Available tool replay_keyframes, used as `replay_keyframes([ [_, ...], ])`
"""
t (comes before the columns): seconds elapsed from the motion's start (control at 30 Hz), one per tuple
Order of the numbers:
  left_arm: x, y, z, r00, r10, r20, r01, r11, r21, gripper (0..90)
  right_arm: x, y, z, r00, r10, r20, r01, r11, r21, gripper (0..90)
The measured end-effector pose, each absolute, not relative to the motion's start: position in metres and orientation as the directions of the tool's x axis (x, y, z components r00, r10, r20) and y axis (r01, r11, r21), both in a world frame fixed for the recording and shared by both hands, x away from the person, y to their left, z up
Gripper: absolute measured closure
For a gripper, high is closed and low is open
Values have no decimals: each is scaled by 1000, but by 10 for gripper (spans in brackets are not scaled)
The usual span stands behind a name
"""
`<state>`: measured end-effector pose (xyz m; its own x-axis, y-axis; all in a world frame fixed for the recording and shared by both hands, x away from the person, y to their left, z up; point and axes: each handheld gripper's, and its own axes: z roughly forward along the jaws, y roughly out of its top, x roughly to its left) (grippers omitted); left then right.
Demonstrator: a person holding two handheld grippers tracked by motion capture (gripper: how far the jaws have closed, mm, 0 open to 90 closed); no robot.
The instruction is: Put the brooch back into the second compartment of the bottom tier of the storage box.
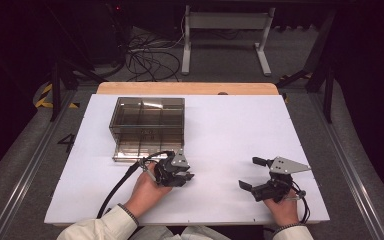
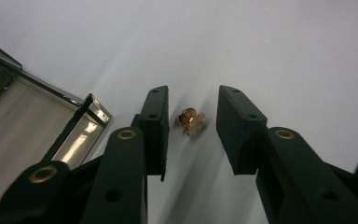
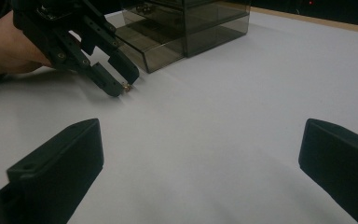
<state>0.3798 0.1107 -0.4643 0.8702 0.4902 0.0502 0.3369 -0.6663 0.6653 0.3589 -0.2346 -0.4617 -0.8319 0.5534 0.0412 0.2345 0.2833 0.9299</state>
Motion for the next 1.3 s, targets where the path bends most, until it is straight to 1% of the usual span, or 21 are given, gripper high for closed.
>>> replay_keyframes([
  [0.17, 381, 110, -465, 872, 488, 39, 341, -662, 667, 704, 359, -235, -462, -832, 554, 42, 235, 283, 930, 5],
  [0.3, 380, 109, -465, 877, 477, 51, 327, -672, 665, 772, 359, -235, -462, -831, 554, 41, 235, 284, 930, 5],
  [0.63, 379, 108, -464, 878, 474, 64, 317, -677, 664, 775, 359, -235, -462, -831, 554, 41, 235, 284, 930, 5],
  [0.77, 376, 111, -458, 875, 475, 91, 294, -672, 680, 775, 359, -235, -462, -830, 556, 41, 236, 284, 929, 5],
  [1.03, 371, 120, -445, 878, 474, 60, 286, -621, 730, 775, 359, -235, -462, -830, 556, 42, 236, 283, 929, 5],
  [1.3, 369, 123, -440, 879, 474, 51, 280, -601, 749, 775, 359, -235, -462, -831, 555, 42, 236, 284, 929, 5],
])
